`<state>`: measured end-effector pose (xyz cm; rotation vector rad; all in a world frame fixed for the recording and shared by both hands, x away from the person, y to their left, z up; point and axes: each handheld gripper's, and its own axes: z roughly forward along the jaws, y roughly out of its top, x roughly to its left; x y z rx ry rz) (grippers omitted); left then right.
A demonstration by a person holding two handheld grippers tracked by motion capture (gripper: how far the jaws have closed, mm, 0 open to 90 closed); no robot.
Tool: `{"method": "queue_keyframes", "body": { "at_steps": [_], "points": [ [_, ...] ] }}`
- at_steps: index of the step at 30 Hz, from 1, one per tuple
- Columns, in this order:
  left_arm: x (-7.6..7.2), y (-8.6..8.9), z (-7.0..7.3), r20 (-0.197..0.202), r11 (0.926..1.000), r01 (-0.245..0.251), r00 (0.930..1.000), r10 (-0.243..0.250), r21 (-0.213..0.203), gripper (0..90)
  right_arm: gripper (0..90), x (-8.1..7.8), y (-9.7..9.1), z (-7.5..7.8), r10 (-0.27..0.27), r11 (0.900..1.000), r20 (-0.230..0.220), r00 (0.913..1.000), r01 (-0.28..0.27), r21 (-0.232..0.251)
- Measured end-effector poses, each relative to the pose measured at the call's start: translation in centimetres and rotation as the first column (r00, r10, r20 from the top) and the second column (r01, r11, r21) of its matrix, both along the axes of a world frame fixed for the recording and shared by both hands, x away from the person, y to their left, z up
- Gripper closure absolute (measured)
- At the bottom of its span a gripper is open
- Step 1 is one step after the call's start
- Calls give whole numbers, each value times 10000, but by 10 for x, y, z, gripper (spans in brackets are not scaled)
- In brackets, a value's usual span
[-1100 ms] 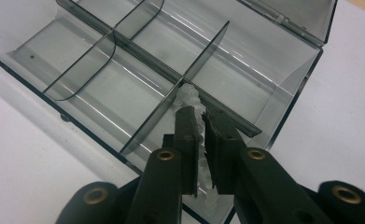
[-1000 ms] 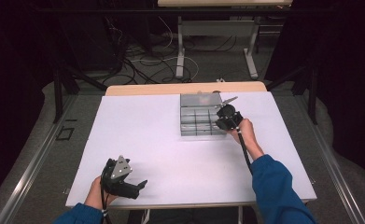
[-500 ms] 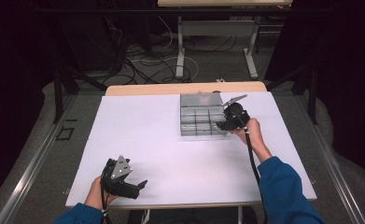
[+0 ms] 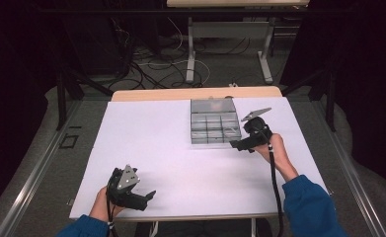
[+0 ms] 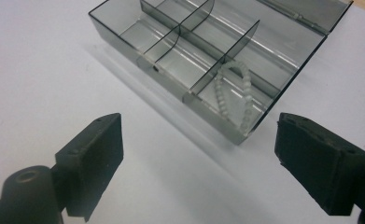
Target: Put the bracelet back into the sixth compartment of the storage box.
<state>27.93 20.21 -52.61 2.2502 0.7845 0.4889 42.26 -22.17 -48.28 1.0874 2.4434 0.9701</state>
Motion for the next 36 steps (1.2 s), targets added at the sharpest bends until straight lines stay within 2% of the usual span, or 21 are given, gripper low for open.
{"method": "queue_keyframes", "body": {
  "at_steps": [3,4,5,11,21,24,29,31,36],
  "points": [
    [0,0,0,-31,10000,-20,10000,19,-10,26,103,-12,-4,-1,12,10000,-96,10000,-12,-54],
    [0,-1,-1,142,9999,-102,9998,103,-83,26,95,-15,-5,-2,51,10000,-134,9999,-52,-49],
    [0,-1,-1,59,10000,-55,10000,55,-31,26,90,-19,-6,-2,134,9999,-106,9999,-134,-23],
    [0,-1,-1,135,9999,-101,9999,102,-75,26,57,-39,-11,-1,313,9995,-130,9994,-314,-54],
    [0,-1,-1,142,10000,-55,9999,56,-62,26,29,-72,-17,1,592,9982,293,9978,-590,-74],
    [0,-1,0,76,10000,7,10000,-7,-50,26,25,-81,-19,2,607,9981,456,9971,-603,-118],
    [0,-1,0,85,10000,7,10000,-6,-49,26,13,-94,-23,1,639,9979,479,9968,-634,-122],
    [0,-1,0,95,10000,15,10000,-15,-32,26,8,-99,-25,1,719,9974,669,9952,-711,-138],
    [0,-1,0,91,10000,27,10000,-26,-31,26,0,-111,-30,1,764,9970,827,9936,-752,-168]
  ]
}}
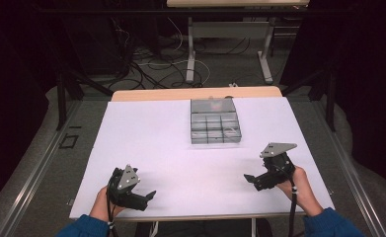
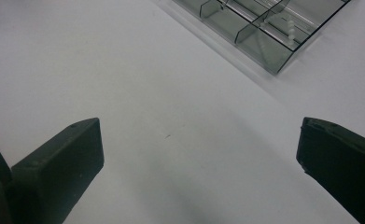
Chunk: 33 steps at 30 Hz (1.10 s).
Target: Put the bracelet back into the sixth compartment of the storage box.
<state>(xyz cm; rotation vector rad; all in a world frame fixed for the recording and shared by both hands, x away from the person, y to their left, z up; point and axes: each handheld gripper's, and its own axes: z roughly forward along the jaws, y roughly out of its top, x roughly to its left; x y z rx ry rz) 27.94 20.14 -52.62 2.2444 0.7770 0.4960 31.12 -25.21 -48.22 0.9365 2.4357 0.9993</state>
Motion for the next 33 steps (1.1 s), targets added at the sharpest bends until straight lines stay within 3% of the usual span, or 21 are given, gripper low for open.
{"method": "queue_keyframes", "body": {
  "at_steps": [12,27,33],
  "points": [
    [0,0,0,-49,10000,21,10000,-21,91,26,0,-21,-15,-10,-32,10000,144,9999,33,-72],
    [0,-1,0,-50,9999,44,10000,-43,110,26,0,-39,-26,-29,141,9991,-182,9997,-148,-394],
    [0,-1,0,-57,9999,54,10000,-53,115,26,0,-44,-30,-35,33,9997,-22,10000,-33,-244]
  ]
}}
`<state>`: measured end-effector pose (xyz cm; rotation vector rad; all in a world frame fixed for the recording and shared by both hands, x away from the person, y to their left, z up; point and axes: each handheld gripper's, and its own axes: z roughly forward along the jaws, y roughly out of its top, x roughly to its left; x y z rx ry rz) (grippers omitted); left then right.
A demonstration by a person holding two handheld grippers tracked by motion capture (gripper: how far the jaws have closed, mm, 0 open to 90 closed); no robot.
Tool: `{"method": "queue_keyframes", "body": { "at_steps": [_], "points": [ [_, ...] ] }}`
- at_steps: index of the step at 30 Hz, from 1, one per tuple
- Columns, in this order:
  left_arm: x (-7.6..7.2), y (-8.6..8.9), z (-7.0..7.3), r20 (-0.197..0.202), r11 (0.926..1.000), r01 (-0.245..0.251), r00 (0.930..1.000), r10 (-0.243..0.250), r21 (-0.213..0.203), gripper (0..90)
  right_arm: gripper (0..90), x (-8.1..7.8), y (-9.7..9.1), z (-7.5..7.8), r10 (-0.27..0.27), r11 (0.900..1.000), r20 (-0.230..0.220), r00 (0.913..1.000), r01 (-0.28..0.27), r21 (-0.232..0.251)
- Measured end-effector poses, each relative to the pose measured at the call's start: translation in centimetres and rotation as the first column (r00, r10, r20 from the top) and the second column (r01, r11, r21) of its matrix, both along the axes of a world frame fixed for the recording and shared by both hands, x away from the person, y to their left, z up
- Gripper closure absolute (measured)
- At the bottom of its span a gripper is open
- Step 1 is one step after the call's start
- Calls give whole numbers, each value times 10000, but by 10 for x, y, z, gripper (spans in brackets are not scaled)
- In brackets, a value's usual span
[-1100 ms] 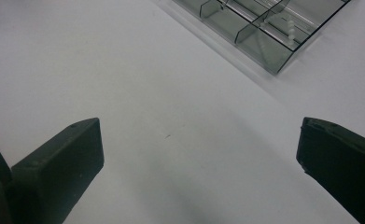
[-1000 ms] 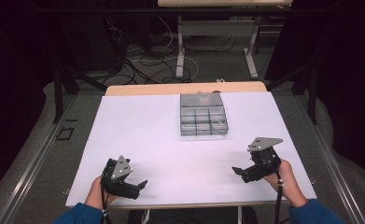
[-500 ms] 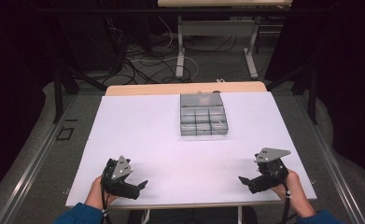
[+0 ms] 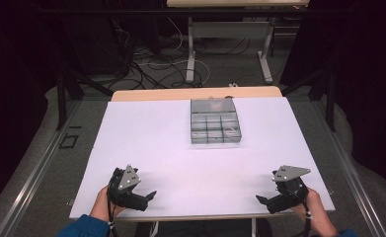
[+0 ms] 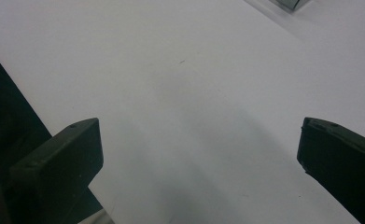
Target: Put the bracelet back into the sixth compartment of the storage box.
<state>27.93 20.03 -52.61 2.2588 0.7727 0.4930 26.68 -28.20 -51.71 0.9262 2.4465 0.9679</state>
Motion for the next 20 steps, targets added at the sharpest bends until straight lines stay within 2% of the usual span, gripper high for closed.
{"method": "queue_keyframes", "body": {
  "at_steps": [20],
  "points": [
    [1,-1,-1,-1,10000,37,10000,-37,14,26,0,-7,-5,-7,13,10000,-147,9999,-12,12]
  ]
}}
